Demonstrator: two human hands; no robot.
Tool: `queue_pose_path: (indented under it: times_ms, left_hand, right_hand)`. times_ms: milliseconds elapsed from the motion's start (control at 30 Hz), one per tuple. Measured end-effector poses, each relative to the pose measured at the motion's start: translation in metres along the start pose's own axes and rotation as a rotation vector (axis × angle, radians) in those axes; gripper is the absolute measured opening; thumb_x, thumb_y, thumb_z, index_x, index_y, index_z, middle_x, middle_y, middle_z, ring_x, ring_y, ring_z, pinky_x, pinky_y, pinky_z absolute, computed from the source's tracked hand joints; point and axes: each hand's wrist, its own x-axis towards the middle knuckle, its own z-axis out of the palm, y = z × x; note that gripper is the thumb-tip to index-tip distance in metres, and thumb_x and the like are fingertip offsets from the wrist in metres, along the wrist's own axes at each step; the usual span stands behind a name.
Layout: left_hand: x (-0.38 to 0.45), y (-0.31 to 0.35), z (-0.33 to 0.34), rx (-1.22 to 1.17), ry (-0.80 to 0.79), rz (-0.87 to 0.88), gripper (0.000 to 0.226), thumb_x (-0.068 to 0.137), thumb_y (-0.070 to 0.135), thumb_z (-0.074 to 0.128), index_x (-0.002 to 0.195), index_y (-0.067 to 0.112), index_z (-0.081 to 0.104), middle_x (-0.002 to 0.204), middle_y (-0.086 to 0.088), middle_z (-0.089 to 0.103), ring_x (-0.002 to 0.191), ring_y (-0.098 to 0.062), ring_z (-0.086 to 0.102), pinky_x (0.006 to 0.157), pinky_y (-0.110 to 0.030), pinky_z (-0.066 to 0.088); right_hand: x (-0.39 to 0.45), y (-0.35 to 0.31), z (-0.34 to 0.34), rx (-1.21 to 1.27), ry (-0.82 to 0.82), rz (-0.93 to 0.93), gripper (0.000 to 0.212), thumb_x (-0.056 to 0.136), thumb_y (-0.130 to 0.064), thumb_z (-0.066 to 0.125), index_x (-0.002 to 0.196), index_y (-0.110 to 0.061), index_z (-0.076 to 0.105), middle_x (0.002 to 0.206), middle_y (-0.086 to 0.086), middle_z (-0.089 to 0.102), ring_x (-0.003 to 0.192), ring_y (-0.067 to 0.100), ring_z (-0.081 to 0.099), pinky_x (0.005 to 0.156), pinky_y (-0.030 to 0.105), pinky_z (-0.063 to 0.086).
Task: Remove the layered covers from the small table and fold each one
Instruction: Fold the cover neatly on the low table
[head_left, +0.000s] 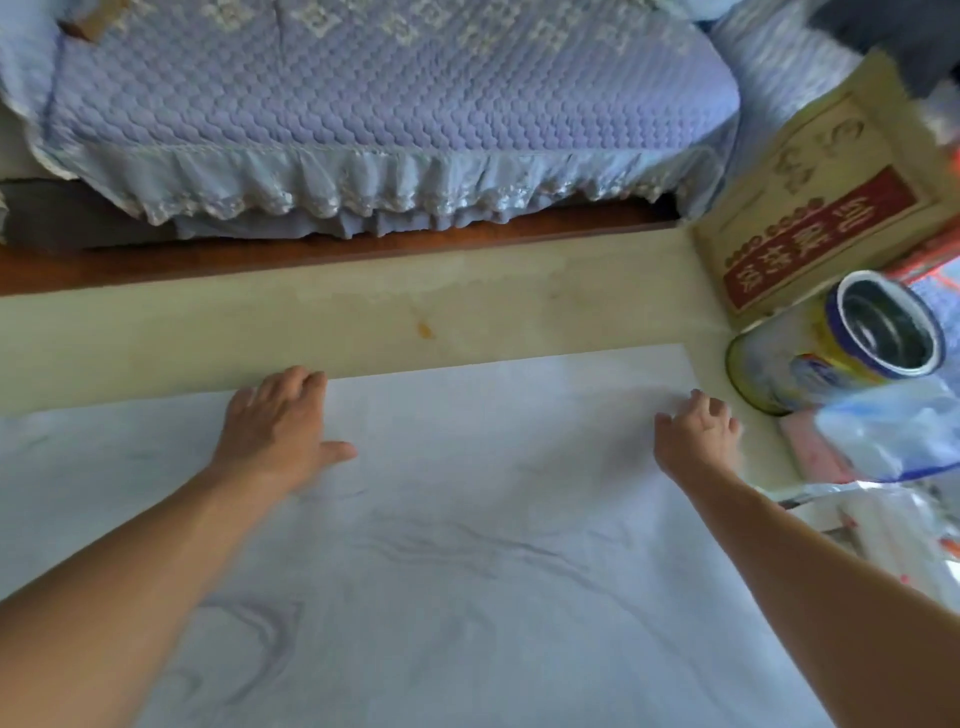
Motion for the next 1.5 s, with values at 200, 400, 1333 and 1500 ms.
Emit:
queue_pose_path:
  times_ms: [200, 400, 1333, 1500]
  left_hand:
    - [0.002, 0.015, -0.017, 0.042, -0.020, -0.041, 0.092, 0.069, 0.069, 0.078, 0.140, 0.018, 0.045, 0.136, -0.005, 0.049, 0.132, -0.026, 0.047, 0.107, -0.039, 0.039]
    - [0.008, 0.007, -0.017, -0.182, 0.085, -0.077, 0.039, 0.085, 0.034, 0.079, 0.117, 0.015, 0.066, 0.121, -0.011, 0.060, 0.113, -0.037, 0.057, 0.093, -0.044, 0.047]
    - [-0.112, 0.125, 0.055, -0.098, 0.079, 0.063, 0.081, 0.082, 0.072, 0.050, 0.153, 0.038, 0.033, 0.165, -0.013, 0.018, 0.149, -0.044, 0.019, 0.104, -0.076, 0.029]
    - [-0.143, 0.129, 0.076, -0.099, -0.194, -0.012, 0.108, 0.072, 0.084, 0.056, 0.159, 0.048, 0.003, 0.169, -0.001, -0.017, 0.154, -0.036, -0.015, 0.112, -0.076, 0.017]
  right_hand:
    - [0.029, 0.016, -0.001, 0.124, 0.016, 0.085, 0.048, 0.090, -0.029, 0.063, 0.133, -0.008, 0.055, 0.132, 0.025, 0.046, 0.124, 0.042, 0.040, 0.103, 0.044, 0.037]
    - [0.043, 0.020, -0.006, 0.386, 0.036, 0.213, 0.047, 0.088, -0.025, 0.068, 0.132, -0.010, 0.059, 0.135, 0.022, 0.047, 0.127, 0.038, 0.043, 0.108, 0.039, 0.034]
    - [0.039, 0.009, 0.015, 0.249, 0.181, 0.164, 0.046, 0.090, -0.006, 0.047, 0.134, -0.019, 0.050, 0.145, 0.014, 0.038, 0.133, 0.036, 0.033, 0.109, 0.046, 0.027]
    - [-0.095, 0.004, 0.054, 0.011, -0.037, -0.772, 0.058, 0.090, -0.024, 0.057, 0.145, -0.014, 0.044, 0.159, 0.019, 0.028, 0.146, 0.040, 0.022, 0.121, 0.053, 0.020]
